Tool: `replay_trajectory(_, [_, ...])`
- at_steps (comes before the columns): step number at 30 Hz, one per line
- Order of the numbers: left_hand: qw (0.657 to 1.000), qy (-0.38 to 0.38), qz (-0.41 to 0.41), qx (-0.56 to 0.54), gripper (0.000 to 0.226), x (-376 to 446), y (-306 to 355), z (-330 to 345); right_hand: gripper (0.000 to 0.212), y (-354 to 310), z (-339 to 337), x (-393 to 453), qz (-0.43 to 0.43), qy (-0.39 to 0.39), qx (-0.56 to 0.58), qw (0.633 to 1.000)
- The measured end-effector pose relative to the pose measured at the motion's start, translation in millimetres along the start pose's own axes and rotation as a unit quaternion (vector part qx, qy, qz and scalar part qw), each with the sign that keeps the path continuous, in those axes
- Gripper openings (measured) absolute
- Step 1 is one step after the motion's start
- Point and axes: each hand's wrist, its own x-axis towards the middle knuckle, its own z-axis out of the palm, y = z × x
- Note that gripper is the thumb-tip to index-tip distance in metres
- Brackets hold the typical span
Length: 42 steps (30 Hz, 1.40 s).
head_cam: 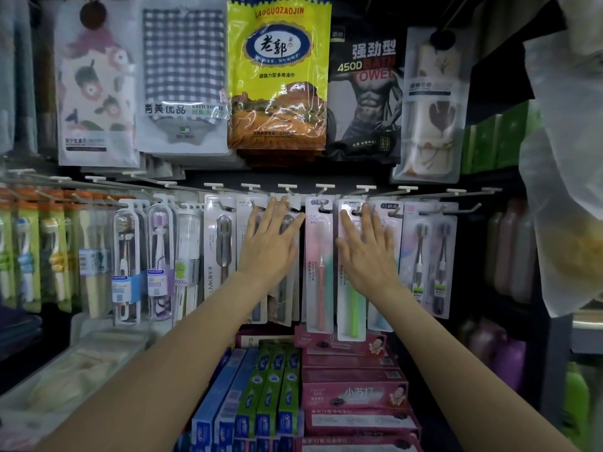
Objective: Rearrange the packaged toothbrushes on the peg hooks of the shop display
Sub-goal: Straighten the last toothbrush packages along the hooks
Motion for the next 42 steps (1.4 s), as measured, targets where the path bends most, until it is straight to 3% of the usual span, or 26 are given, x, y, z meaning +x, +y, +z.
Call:
replay_trajectory(6, [0.992,0.103,-0.040,-0.056,0.045,-23.7,16.9,6.0,0.054,7.0,0.0,-5.6,-0.025,0.036,0.009,0.999])
replay_trajectory(9, [0.992,0.103,0.014,-0.069,0.043,-24.2,29.7,4.7,0.053,18.4,-4.1,-26.2,-0.053,0.127,0.061,0.989])
replay_trajectory(11, [0.993,0.089,0.041,-0.067,0.048,-14.8,37.4,3.6,0.044,33.9,-6.8,-37.0,-0.024,0.152,0.073,0.985])
replay_trajectory(15, [0.994,0.027,-0.015,-0.109,0.056,5.4,59.7,-1.4,0.051,57.8,-16.5,-28.8,0.012,0.081,0.049,0.995])
replay_trajectory(22, [0.995,-0.048,-0.047,-0.074,0.053,22.6,72.9,5.8,0.050,66.1,-27.3,7.4,0.024,-0.031,0.015,0.999])
replay_trajectory(33, [0.997,-0.039,-0.048,-0.039,0.051,25.3,74.8,15.3,0.050,70.1,-25.7,13.1,0.017,-0.040,0.015,0.999])
replay_trajectory(36, [0.997,-0.003,-0.030,-0.070,0.053,15.5,72.6,18.0,0.050,65.6,-27.9,1.1,0.003,0.003,0.053,0.999])
replay_trajectory(39, [0.991,0.054,0.002,-0.123,0.057,-13.9,65.9,23.6,0.043,57.2,-21.5,-26.7,-0.004,0.122,0.113,0.986])
replay_trajectory(42, [0.980,0.084,-0.052,-0.174,0.051,-49.8,59.5,40.9,0.029,46.9,-1.2,-48.6,0.003,0.167,0.145,0.975])
